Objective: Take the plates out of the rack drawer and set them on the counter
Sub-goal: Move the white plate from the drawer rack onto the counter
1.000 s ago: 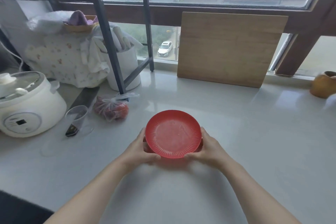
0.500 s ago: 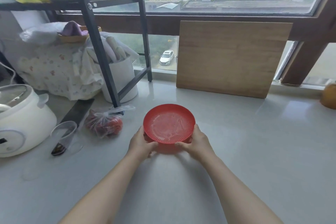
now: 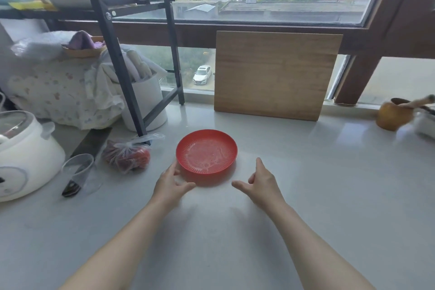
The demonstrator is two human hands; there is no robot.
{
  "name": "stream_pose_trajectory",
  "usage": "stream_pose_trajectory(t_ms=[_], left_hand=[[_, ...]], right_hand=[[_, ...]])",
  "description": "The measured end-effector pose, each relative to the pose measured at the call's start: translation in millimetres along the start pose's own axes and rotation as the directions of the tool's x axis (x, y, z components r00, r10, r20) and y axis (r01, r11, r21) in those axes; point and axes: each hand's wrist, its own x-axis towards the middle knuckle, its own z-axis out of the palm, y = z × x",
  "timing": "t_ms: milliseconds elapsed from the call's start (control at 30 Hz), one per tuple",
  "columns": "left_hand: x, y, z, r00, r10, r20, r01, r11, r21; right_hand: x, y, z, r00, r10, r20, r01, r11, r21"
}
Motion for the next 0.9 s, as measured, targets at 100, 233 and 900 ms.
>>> stream_pose_trajectory(t_ms=[100,233,900], left_hand=[[-34,-1,-5,0.999,0.002,0.039,-0.003,1.000,0.011],[-96,-5,-9,0.995,0.050,0.089,-0.050,0.999,-0.001],[-353,-125,32,0.809,0.102,0.579,-0.303,0.916,0.263]], right_hand=[[-43,9,-18,0.998,-0.011,-0.060,0.010,1.000,-0.008],[-116,26,-37,0.994,-0.009,-0.112,0.008,1.000,-0.010],[-452,168,-26,0.970,0.242,0.034,-0.223,0.932,-0.286]])
